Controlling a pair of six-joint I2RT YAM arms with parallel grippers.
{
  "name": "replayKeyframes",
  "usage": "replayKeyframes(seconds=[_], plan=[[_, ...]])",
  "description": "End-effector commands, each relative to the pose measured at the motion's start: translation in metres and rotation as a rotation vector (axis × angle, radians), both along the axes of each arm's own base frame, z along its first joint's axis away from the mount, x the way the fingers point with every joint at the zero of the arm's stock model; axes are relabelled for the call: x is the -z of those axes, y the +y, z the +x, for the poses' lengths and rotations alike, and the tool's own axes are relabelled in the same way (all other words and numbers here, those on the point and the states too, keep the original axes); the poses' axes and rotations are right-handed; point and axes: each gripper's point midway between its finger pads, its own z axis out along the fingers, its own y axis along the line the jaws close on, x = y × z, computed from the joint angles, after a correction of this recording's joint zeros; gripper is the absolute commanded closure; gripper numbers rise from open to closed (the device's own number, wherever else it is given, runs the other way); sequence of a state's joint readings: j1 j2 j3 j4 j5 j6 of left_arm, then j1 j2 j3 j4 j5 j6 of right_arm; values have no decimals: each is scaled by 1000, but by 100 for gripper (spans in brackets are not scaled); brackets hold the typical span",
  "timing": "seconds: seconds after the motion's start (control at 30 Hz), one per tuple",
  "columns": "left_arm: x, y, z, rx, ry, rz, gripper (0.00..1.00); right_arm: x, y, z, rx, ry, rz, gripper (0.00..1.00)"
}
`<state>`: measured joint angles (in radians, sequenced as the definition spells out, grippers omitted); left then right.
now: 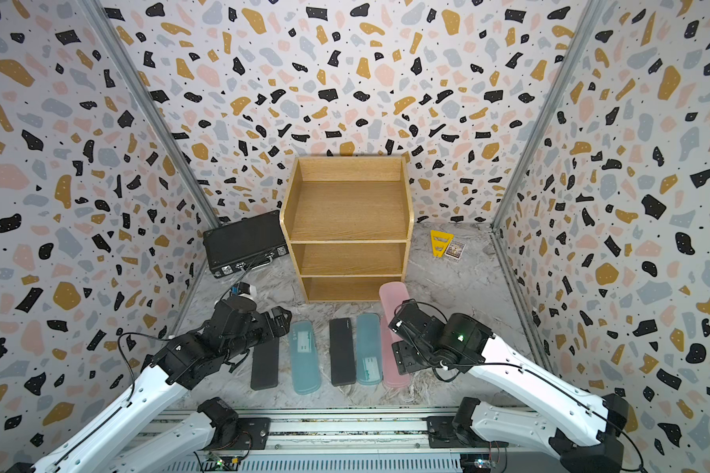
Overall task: Place the pencil cases on the shelf according to color
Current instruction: Place the pencil case on the shelf.
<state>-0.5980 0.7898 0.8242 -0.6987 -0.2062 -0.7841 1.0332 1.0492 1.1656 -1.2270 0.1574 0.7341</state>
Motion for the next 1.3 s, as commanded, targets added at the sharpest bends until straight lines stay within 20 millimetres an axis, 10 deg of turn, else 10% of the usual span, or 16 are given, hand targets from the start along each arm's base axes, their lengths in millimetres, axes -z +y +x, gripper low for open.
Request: replayKeyframes(seconds=[0.0, 0.73, 1.27], plan=[[-22, 11, 8, -28, -61, 80, 0, -20, 5, 5, -8, -47, 16, 77], [-87, 2, 25, -13, -153, 63, 0, -145, 42, 38, -132, -252, 100, 78], [-94, -4, 30, 4, -171, 60, 0, -169, 59, 147, 51, -275, 99, 79]])
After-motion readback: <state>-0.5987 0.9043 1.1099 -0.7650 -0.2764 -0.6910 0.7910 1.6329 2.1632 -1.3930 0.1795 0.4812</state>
